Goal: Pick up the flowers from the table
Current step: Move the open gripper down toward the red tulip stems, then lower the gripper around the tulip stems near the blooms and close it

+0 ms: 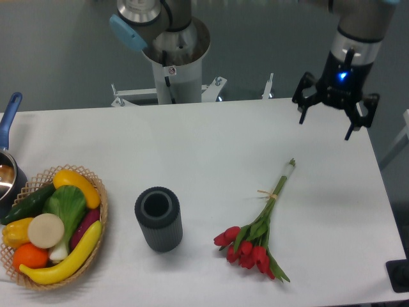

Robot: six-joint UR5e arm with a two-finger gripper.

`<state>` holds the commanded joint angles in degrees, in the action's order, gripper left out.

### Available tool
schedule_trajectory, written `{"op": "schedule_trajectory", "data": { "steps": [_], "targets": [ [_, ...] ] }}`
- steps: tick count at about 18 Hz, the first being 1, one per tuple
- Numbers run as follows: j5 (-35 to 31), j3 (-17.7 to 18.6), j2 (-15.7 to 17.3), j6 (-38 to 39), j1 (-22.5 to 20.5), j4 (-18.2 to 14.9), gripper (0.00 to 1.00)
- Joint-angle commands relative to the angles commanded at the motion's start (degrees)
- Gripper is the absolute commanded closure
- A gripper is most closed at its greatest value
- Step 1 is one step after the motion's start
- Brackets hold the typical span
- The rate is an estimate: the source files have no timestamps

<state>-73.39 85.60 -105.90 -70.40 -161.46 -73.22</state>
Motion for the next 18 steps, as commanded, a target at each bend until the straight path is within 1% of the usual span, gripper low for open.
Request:
{"op": "schedule_trajectory", "data": {
  "steps": [2,4,7,9,11,12,16,18],
  "targets": [
    [0.08,-0.17,-1.85,0.7,0.27,0.18,0.0],
    [0.26,-0.09,-3.52,1.14,1.14,2.28,0.0],
    [-0.09,0.0,-6.86,1.14,1.94,3.69,0.0],
    [-0.18,-0.09,-7.74,0.97,2.11,5.09,0.0],
    [-0.09,-0.35,-8.44,0.44,2.12,5.19,0.0],
    [0.0,-0.52,-9.23,0.44,2.2,5.19,0.0],
    [0.0,0.09,-12.75,0.97,4.31,7.47,0.0],
    [0.0,0.09,-14.07,1.14,5.45,7.91,0.0]
  ]
}}
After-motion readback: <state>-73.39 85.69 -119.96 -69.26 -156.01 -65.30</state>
